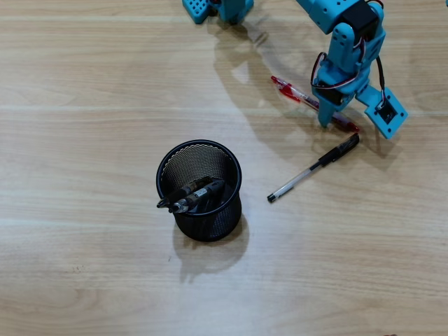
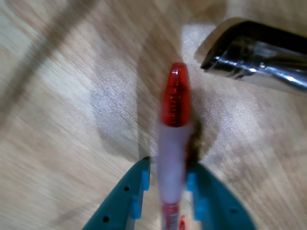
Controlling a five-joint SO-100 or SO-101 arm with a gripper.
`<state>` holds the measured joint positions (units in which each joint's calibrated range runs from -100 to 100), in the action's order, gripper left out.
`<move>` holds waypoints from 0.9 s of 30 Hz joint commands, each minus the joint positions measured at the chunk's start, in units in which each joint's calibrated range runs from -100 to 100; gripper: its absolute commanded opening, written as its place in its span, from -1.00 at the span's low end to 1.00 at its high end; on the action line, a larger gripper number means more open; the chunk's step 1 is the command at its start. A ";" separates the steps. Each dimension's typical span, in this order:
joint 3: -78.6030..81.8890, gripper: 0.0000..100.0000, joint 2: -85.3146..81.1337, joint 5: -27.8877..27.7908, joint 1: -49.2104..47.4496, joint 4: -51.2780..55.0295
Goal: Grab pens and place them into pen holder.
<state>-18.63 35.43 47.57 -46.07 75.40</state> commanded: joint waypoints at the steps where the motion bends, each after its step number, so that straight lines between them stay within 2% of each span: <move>1: -1.46 -0.92 0.11 0.23 -0.16 -0.09; 13: -0.73 -0.96 -6.68 -0.08 1.58 0.18; 21: 3.79 -0.96 -26.30 -1.39 10.27 7.56; 27: 8.86 -0.96 -40.57 -4.17 18.77 7.93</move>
<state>-11.71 5.52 44.81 -32.35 83.00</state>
